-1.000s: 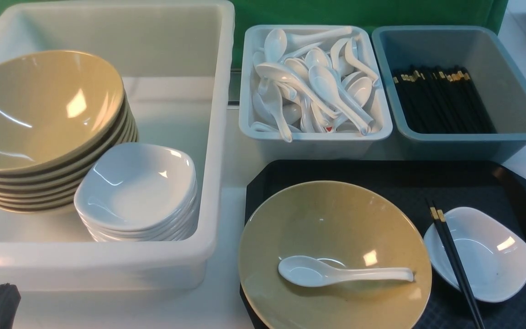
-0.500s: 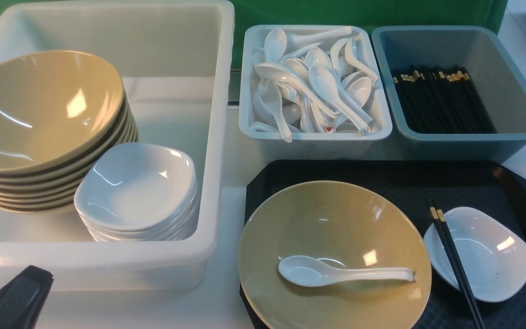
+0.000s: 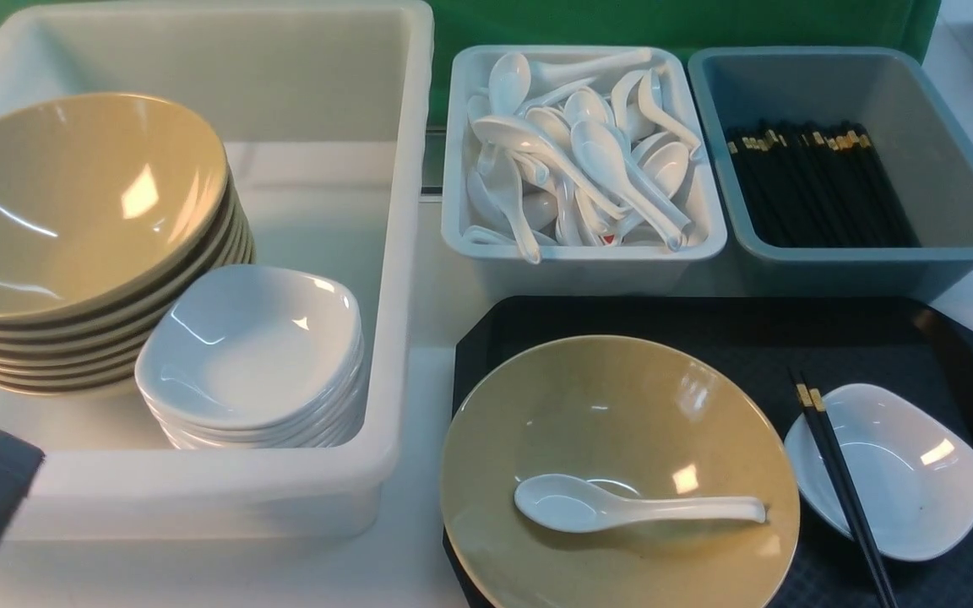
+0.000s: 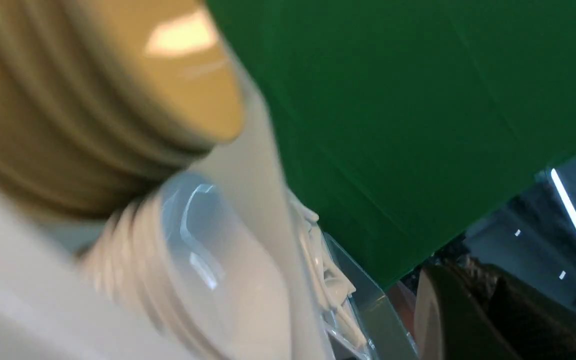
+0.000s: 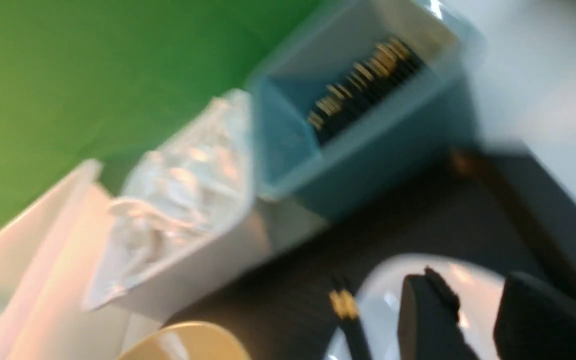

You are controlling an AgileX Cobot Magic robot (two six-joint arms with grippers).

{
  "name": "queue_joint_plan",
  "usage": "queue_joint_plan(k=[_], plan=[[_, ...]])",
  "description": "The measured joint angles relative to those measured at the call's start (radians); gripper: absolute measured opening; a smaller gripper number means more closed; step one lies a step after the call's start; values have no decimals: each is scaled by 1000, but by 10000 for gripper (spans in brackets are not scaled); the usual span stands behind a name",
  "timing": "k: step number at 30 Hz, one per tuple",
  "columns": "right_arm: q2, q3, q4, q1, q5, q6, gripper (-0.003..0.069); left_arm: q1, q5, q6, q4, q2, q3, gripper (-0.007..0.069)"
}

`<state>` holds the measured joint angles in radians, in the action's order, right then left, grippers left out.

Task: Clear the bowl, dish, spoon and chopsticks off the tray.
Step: Use the right arm to grab the chopsticks

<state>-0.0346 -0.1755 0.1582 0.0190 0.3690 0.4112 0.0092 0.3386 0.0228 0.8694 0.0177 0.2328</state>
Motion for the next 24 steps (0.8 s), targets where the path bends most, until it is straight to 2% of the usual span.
queue_joint_plan(k=[3, 5, 6, 8, 11, 13, 14, 19, 20, 23, 24], plan=[[-73, -90, 2, -20, 28, -112, 178, 0, 58, 74, -77, 64, 84, -11], [-252, -247, 2, -48, 130, -294, 88, 0, 234, 134, -246, 246, 260, -11], [-280, -259, 2, -50, 140, -307, 76, 0, 264, 140, -272, 273, 285, -11], [-439, -412, 3, -62, 284, -443, 36, 0, 446, 152, -413, 419, 424, -11], [-620, -569, 3, -66, 456, -551, 33, 0, 648, 163, -514, 566, 571, -11], [-708, -638, 2, -74, 555, -580, 33, -5, 758, 184, -557, 652, 633, -11], [-804, -696, 2, -88, 616, -597, 33, -34, 834, 209, -582, 731, 689, -11], [-955, -762, -1, -143, 655, -612, 39, -175, 872, 237, -593, 849, 745, -11], [-1004, -771, -4, -171, 660, -615, 48, -241, 873, 242, -594, 885, 758, -11], [-1108, -785, -26, -235, 665, -615, 94, -374, 867, 249, -594, 965, 786, -11], [-1150, -787, -44, -264, 661, -607, 132, -430, 856, 250, -594, 993, 795, -11]])
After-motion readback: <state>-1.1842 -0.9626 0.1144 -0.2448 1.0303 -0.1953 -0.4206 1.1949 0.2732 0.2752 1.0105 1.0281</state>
